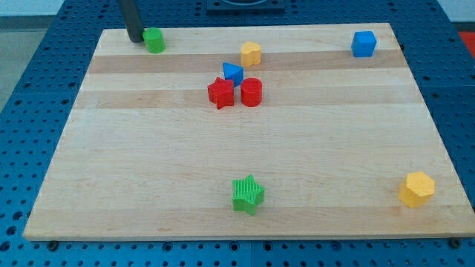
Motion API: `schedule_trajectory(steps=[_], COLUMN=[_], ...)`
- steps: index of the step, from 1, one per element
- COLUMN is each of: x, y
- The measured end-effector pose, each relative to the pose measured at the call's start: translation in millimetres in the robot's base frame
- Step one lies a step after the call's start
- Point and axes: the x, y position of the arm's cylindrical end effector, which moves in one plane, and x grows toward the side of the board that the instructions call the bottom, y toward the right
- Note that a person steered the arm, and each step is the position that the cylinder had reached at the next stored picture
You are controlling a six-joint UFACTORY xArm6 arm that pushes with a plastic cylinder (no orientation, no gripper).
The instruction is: Push the green circle towards red star
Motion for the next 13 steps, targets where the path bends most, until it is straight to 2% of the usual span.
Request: schedule_trajectory(steps=[1,2,3,5,6,7,8,10,12,13], x=[34,65,79,77,46,-24,-47,-27,46,64], y=[14,65,85,7,-12,-10,17,31,78,95])
